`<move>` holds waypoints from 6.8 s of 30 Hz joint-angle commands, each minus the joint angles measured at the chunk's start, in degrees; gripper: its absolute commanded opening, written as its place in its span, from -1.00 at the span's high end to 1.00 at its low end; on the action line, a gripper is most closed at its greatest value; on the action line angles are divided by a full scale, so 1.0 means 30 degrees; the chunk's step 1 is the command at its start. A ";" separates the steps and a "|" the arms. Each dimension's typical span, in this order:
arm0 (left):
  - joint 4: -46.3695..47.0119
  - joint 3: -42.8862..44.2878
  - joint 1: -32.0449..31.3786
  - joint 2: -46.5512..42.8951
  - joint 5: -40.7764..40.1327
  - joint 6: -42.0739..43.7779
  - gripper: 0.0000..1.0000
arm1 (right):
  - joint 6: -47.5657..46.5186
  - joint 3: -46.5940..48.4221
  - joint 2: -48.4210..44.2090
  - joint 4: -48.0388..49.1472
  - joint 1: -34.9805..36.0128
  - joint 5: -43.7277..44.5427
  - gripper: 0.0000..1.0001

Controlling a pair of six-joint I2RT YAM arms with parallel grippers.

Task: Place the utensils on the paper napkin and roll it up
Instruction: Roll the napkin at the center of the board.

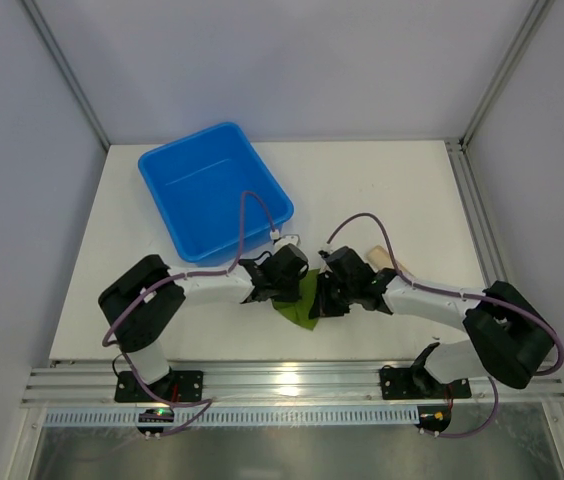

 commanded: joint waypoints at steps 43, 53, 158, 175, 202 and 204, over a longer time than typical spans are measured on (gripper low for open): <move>0.0887 -0.2640 0.0053 -0.1600 0.0545 -0.1165 1.00 | 0.0177 0.3207 0.2841 0.0869 0.0366 0.2687 0.93; 0.1033 -0.3460 0.0053 -0.2480 0.0925 -0.1545 1.00 | 0.0149 0.2298 0.3663 0.0228 0.0366 0.3885 0.93; 0.3172 -0.3636 -0.0709 -0.5058 0.1044 -0.5383 1.00 | 0.0674 -0.0631 0.1819 0.3242 0.0425 0.2074 0.92; 0.3758 -0.3608 -0.1000 -0.4766 0.1278 -0.5150 1.00 | 0.1846 -0.2798 -0.1815 0.2628 0.1069 0.1807 0.92; 0.3875 -0.0386 -0.1968 -0.1427 0.1746 -0.5120 1.00 | 0.1993 -0.4527 -0.3396 0.3097 0.1274 0.2746 0.92; 0.3875 -0.0036 -0.1968 -0.1105 0.1804 -0.5033 1.00 | 0.2023 -0.4674 -0.3747 0.3009 0.1245 0.2775 0.92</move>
